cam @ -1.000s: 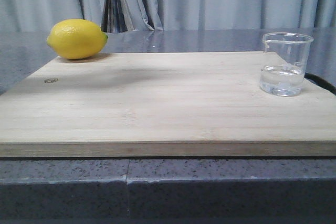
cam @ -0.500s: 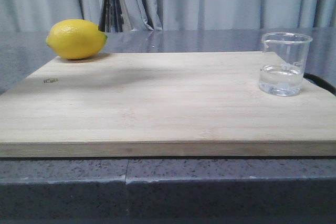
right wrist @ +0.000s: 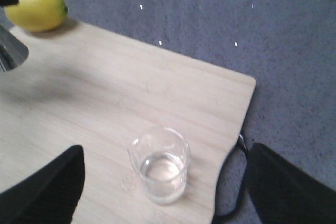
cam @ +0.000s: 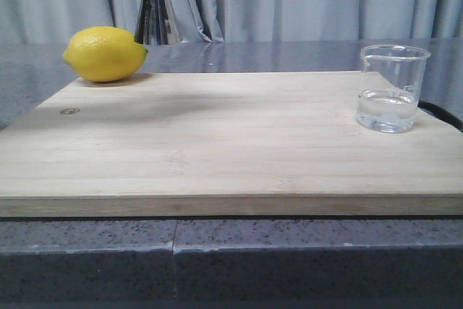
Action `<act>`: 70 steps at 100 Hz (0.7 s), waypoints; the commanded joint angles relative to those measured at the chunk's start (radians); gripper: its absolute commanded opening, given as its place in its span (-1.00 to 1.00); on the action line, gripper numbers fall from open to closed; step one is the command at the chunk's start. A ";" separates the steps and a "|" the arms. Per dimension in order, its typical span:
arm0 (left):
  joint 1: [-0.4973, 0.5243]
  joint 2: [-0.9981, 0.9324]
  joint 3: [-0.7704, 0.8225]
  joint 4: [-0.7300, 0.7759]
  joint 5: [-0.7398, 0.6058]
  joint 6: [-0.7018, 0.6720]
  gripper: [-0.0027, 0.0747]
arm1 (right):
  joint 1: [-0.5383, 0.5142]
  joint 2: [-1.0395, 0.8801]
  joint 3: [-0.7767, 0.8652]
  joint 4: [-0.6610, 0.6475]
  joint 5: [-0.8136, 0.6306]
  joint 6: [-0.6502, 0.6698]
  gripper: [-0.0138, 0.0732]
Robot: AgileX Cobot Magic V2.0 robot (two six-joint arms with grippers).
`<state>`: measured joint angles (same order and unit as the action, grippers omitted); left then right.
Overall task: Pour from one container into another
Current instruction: 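Reach the right gripper to the glass beaker and grasp it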
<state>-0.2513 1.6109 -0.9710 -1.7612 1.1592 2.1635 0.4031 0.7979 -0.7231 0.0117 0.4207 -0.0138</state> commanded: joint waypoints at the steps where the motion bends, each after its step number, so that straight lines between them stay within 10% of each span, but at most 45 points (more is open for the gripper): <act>1: -0.010 -0.044 -0.032 -0.089 0.097 -0.008 -0.34 | 0.003 -0.003 0.025 0.021 -0.195 -0.011 0.62; 70: -0.010 -0.044 -0.032 -0.089 0.097 -0.008 -0.34 | 0.034 0.096 0.503 0.021 -0.968 0.014 0.62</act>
<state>-0.2513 1.6109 -0.9710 -1.7589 1.1592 2.1635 0.4341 0.8556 -0.2079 0.0453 -0.4130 0.0000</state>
